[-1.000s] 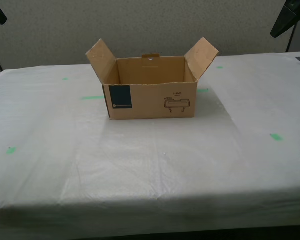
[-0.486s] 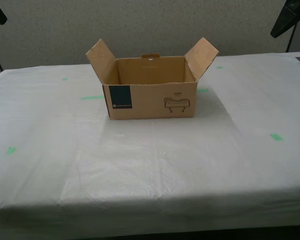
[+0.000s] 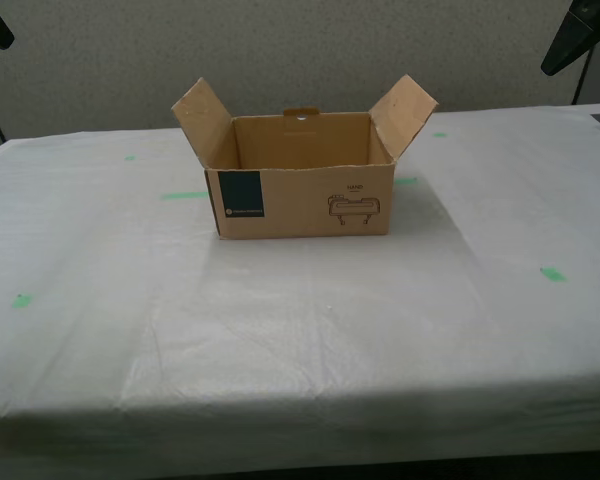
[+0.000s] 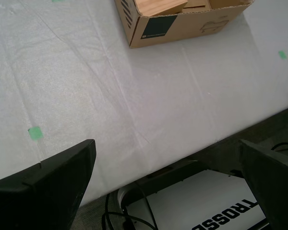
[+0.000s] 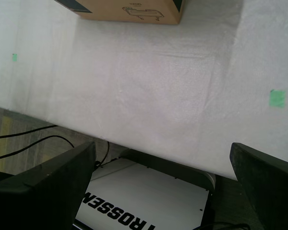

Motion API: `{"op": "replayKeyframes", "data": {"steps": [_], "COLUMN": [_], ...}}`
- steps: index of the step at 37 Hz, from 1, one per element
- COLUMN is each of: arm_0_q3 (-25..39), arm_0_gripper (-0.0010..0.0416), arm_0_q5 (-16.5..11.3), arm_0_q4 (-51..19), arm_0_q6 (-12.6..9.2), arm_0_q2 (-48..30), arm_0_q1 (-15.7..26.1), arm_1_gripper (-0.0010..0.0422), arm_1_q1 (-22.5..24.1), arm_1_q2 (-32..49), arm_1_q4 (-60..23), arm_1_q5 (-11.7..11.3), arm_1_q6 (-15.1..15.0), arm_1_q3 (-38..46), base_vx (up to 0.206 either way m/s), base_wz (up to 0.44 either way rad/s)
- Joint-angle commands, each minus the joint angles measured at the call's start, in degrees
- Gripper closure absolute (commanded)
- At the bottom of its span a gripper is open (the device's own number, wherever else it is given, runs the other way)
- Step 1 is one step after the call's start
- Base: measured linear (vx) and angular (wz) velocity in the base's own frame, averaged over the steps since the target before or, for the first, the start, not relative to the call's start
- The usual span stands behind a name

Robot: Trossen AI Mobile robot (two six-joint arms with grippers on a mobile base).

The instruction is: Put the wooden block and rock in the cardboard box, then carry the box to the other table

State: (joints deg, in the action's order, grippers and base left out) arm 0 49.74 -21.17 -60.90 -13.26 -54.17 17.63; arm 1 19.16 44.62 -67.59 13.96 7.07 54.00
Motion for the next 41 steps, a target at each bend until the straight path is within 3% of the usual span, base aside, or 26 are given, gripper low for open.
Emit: {"op": "replayKeyframes", "data": {"steps": [1, 41], "arm_0_q3": [0.0, 0.0], "arm_0_gripper": [0.0016, 0.0017], "arm_0_q5": [0.0, 0.0], "arm_0_q4": [0.0, 0.0], "arm_0_q6": [-0.1, -0.1], "arm_0_q2": [0.0, 0.0], "arm_0_q1": [0.0, 0.0], "arm_1_gripper": [0.0014, 0.0014], "arm_1_q1": [0.0, 0.0], "arm_1_q2": [0.0, 0.0], "arm_1_q4": [0.0, 0.0], "arm_1_q5": [0.0, 0.0], "arm_1_q6": [0.0, 0.0], "arm_1_q3": [0.1, 0.1], "base_vx": [0.0, 0.0], "base_wz": [0.0, 0.0]}}
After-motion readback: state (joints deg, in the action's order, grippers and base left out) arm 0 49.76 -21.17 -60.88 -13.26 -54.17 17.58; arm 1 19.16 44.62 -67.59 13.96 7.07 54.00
